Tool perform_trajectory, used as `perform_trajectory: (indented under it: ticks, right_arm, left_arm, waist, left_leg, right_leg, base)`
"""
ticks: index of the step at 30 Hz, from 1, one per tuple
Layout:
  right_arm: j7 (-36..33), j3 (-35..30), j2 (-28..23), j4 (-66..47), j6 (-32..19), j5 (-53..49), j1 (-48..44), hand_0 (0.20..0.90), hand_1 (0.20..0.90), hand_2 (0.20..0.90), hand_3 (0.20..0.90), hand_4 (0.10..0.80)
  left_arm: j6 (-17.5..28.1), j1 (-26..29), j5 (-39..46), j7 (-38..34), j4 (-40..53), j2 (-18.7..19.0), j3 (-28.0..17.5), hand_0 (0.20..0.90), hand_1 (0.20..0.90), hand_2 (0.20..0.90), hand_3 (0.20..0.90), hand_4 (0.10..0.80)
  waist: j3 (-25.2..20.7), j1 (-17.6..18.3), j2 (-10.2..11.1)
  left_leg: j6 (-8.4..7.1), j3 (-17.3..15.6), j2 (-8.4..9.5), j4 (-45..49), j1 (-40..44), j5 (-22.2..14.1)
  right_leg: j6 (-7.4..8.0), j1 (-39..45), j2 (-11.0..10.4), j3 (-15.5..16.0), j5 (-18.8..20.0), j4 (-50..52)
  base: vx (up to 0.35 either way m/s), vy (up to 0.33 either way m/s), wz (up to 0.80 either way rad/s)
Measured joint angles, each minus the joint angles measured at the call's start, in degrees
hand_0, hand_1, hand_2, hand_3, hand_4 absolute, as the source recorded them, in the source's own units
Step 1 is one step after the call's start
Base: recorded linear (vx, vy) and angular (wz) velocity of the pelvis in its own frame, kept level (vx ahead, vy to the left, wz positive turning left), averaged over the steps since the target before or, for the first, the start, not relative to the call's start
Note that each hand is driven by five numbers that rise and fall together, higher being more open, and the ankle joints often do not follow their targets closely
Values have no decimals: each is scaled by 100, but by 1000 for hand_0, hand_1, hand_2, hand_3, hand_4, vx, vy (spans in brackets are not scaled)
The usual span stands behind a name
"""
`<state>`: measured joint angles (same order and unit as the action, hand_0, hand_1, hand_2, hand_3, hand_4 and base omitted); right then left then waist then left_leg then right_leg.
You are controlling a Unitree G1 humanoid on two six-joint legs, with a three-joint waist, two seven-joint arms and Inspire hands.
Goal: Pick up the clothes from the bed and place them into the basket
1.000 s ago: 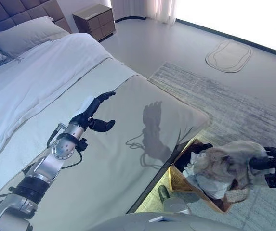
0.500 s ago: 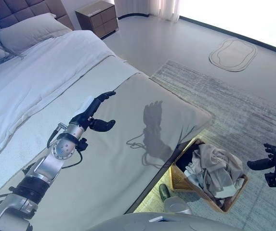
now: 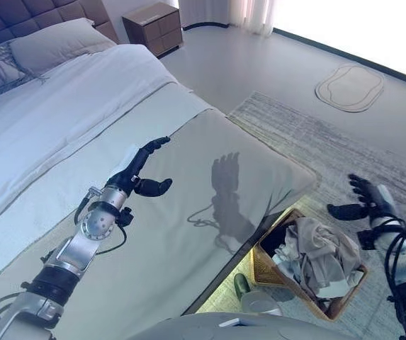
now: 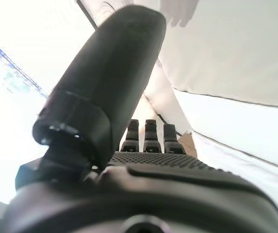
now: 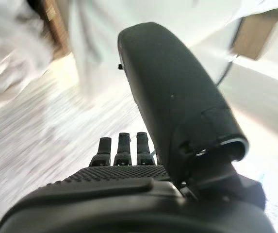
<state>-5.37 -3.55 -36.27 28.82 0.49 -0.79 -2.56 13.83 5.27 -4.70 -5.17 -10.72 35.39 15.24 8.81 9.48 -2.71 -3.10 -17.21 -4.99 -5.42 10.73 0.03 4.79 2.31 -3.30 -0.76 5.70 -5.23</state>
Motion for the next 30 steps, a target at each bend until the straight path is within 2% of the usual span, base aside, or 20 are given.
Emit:
perform_trajectory:
  ticks: [3, 4, 7, 14, 18, 21, 30]
  right_arm:
    - [-87, 355, 452, -489, -55, 98, 129, 900, 900, 900, 900, 800]
    - [-219, 434, 620, -814, -61, 333, 294, 900, 900, 900, 900, 800]
    - [-306, 845, 762, -1130, -197, 901, 475, 900, 900, 900, 900, 800]
    - [-283, 1194, 593, -1368, -234, 1987, 467, 900, 900, 900, 900, 800]
    - [-115, 1316, 388, -1403, -235, 2046, 454, 900, 900, 900, 900, 800]
    - [101, 1360, 290, -1470, -235, 2050, 473, 900, 900, 900, 900, 800]
    - [556, 1426, 266, -1754, -216, 1994, 690, 900, 900, 900, 900, 800]
  left_arm:
    - [15, -289, -100, 0, -248, -164, -11, 900, 900, 900, 900, 800]
    - [31, -444, -106, 5, -331, -341, -137, 900, 900, 900, 900, 800]
    - [16, -742, -174, 6, -562, -547, -234, 900, 900, 900, 900, 800]
    - [15, -1094, -676, 48, -706, -461, -268, 900, 900, 900, 900, 800]
    - [11, -1108, -730, 607, -705, -321, -264, 900, 900, 900, 900, 800]
    - [3, -1143, -1080, 891, -706, -278, -232, 900, 900, 900, 900, 800]
    - [-18, -1395, -1044, 1635, -697, -195, -226, 900, 900, 900, 900, 800]
  waist:
    - [-1, -166, -2]
    - [-3, -205, -6]
    - [3, -362, 8]
    - [1, -754, 8]
    - [0, -855, 8]
    - [-1, -833, 5]
    - [-5, -944, 8]
  left_leg:
    - [-2, 87, -1, 1, -24, 26]
    - [2, 169, -1, -6, -38, 43]
    - [-6, 337, 0, 10, -35, 72]
    - [7, 595, 50, 11, -91, 97]
    - [20, 693, 66, 13, -124, 137]
    - [50, 811, 97, 13, -132, 175]
    - [47, 935, 101, 12, -166, 186]
  right_leg:
    - [0, 20, -11, 81, 0, 0]
    - [1, 47, -21, 164, -1, -1]
    - [18, 126, -36, 318, -19, -4]
    - [75, 216, -136, 581, -65, -25]
    - [76, 237, -158, 675, -66, -4]
    - [88, 295, -194, 788, -74, -4]
    - [93, 324, -211, 910, -98, -5]
  base:
    - [3, 53, 15]
    - [0, 35, 26]
    - [10, 41, 31]
    - [21, 35, 20]
    - [31, 34, 13]
    - [37, 34, 18]
    - [31, 10, 8]
